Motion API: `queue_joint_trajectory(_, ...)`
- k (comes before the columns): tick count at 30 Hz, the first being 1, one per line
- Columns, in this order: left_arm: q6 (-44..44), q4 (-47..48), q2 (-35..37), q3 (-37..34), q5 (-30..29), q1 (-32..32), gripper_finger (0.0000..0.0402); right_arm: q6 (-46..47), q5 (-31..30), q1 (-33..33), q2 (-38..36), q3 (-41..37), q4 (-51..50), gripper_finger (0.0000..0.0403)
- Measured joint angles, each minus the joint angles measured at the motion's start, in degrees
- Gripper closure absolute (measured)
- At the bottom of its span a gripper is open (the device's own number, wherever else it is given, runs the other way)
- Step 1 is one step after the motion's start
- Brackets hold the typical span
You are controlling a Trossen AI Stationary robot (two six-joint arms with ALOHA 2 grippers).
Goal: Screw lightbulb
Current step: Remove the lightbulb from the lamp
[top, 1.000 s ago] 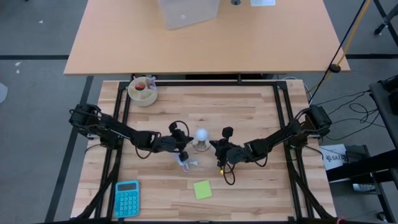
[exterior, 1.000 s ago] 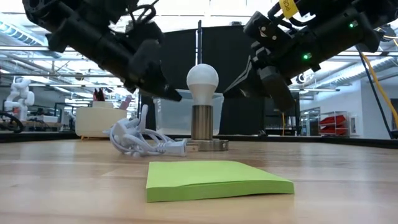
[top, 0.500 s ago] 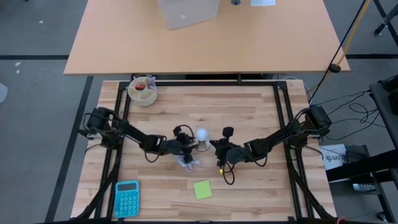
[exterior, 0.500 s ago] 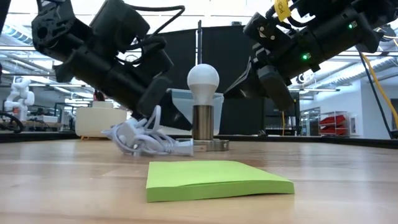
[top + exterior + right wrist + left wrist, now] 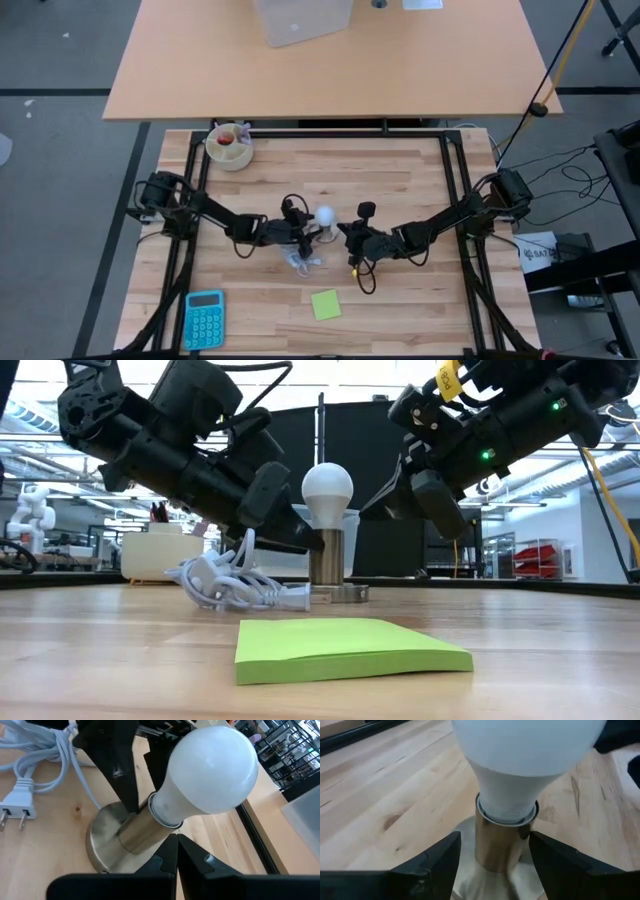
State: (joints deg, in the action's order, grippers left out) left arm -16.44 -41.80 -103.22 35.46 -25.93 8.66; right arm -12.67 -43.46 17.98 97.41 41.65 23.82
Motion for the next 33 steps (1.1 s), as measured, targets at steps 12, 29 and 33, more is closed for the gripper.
queue_joint_trajectory(12, 0.38, -4.25, -1.8, 0.01, 1.1, -0.94, 0.0161, -1.55, 0.02, 0.0, 0.0, 0.0, 1.44, 0.0403)
queue_joint_trajectory(29, 3.29, -9.93, -14.16, 8.18, 2.61, -2.01, 0.0161, -1.49, 0.0, 0.17, 0.0, 0.0, 1.68, 0.0403)
queue_joint_trajectory(33, 3.64, -9.88, -15.66, 9.29, 2.64, -2.01, 0.0169, -1.49, 0.0, 0.17, 0.0, 0.0, 1.59, 0.0403)
